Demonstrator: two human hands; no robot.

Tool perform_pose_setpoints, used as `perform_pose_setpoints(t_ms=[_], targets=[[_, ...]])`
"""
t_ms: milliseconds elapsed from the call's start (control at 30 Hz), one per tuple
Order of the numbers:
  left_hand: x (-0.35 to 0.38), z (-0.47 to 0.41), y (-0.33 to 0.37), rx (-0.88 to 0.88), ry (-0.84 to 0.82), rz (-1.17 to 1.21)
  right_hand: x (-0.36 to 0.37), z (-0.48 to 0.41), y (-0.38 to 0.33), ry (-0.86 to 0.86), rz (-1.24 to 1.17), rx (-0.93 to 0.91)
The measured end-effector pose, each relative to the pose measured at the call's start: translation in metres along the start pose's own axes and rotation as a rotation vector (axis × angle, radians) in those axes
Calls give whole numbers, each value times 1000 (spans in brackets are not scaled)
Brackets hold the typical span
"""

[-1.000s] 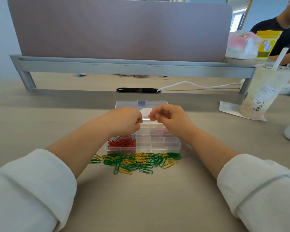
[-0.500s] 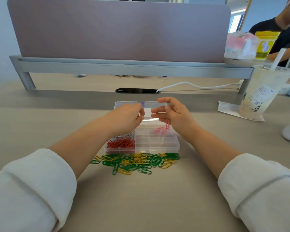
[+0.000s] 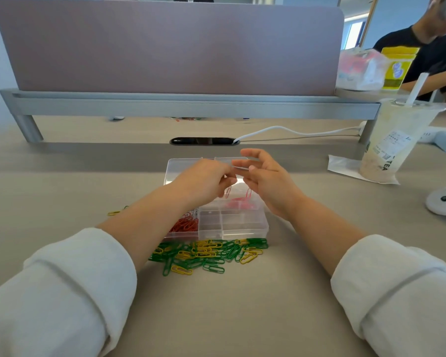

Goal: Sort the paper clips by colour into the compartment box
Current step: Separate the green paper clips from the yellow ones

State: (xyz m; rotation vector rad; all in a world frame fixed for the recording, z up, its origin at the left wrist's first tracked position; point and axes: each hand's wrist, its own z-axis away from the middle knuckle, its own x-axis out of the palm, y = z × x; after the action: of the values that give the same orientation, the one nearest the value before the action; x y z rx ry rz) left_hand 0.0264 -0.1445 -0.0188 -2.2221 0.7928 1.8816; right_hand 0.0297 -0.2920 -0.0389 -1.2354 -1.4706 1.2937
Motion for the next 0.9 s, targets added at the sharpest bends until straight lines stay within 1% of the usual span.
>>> perform_pose_setpoints(t_ms=[100,167,200,267,333,367,400,500,633,767,900], targets=[[0,2,-2,-5,-16,14,-1,0,-1,97,-14,8],[-3,3,2,-38,17,143,-2,0,-1,140,-8,19],[-6,3,5,-79,49,259,-2,0,-1,159,0,19],[-9,-1,12,-208,86,589,-2,0,0,199,31,5],[-9,-8,19,-342,45,935,-3,0,2,233,77,-10],[-8,-11,22,-394,23,1023,-4,-1,3,247,94,-13],[-6,-13,24,-426,0,1039,-4,-1,4,260,109,-13],[6,-17,30,-406,-63,870,-7,-4,7,289,160,7],[18,-17,24,-295,10,757,-9,-6,9,312,161,20],[21,-14,18,-219,48,764,-10,-6,10,312,154,21],[22,-12,18,-193,55,759,-11,-6,11,302,170,22]])
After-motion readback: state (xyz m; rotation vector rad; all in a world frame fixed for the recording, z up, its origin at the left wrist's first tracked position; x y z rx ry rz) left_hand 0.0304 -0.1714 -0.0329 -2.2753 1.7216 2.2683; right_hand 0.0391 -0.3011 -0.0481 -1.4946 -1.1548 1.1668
